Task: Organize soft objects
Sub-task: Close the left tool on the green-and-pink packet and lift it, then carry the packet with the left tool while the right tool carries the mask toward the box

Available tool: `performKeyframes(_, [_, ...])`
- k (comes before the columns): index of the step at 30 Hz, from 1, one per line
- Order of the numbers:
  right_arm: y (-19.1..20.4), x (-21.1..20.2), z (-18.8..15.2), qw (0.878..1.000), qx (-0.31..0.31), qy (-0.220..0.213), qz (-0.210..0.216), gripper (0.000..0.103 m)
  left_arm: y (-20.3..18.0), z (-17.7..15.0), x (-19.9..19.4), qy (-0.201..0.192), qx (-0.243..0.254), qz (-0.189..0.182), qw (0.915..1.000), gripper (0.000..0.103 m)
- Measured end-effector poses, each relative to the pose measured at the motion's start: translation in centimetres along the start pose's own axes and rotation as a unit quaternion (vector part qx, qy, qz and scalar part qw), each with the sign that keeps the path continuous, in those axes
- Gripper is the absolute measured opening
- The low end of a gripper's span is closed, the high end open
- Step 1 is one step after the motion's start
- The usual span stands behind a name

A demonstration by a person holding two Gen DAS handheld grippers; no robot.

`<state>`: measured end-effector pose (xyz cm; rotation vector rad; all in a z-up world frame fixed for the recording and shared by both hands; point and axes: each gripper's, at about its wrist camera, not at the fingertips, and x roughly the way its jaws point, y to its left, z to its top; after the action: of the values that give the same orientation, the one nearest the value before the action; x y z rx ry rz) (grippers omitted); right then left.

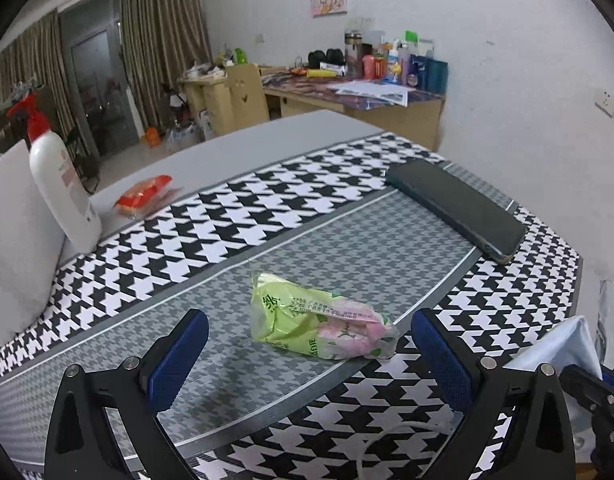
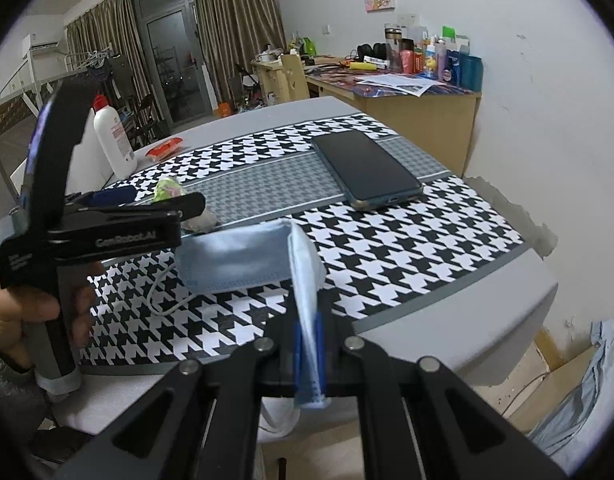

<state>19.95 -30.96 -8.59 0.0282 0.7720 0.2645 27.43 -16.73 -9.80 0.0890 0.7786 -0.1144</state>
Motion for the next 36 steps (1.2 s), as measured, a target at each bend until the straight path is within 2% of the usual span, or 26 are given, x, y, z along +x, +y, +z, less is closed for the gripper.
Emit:
performKeyframes(4, [0.0,0.1,-0.1,1.000,-0.001,0.002,0.002,0.009,0.2,0.0,0.9,0.016,-0.007,-0.003,0.9998,0.101])
performKeyframes(9, [0.0,0.2,0.0,1.000,0.000,0.002,0.003,0.009,0.6,0.0,2.1,0.042,-0.015,-0.016,0.9989,0.088])
performKeyframes(11, [-0.1,0.3,0.0,1.000,0.000,0.003,0.003,0.009,0.6,0.0,2.4,0.049,-0.018,-0.022,0.9984,0.078])
performKeyframes(19, [0.0,-0.3,0.2,1.000,-0.001,-0.001,0.000,0.009,0.8,-0.5,1.8,0.047,-0.019,-0.035,0.9981,0.062])
performKeyframes(30, [0.9,-1.2,1.2,1.000,-0.002,-0.020,0.003,0.009,2.2,-0.7,-2.6,0.007,-0.018,-0.036,0.9991,0.062])
performKeyframes(36, [2.1,-2.0,1.8,0.999,-0.015,-0.033,0.008,0.009,3.4,-0.6,-4.7,-0.021,-0.021,-0.023,0.9993,0.062])
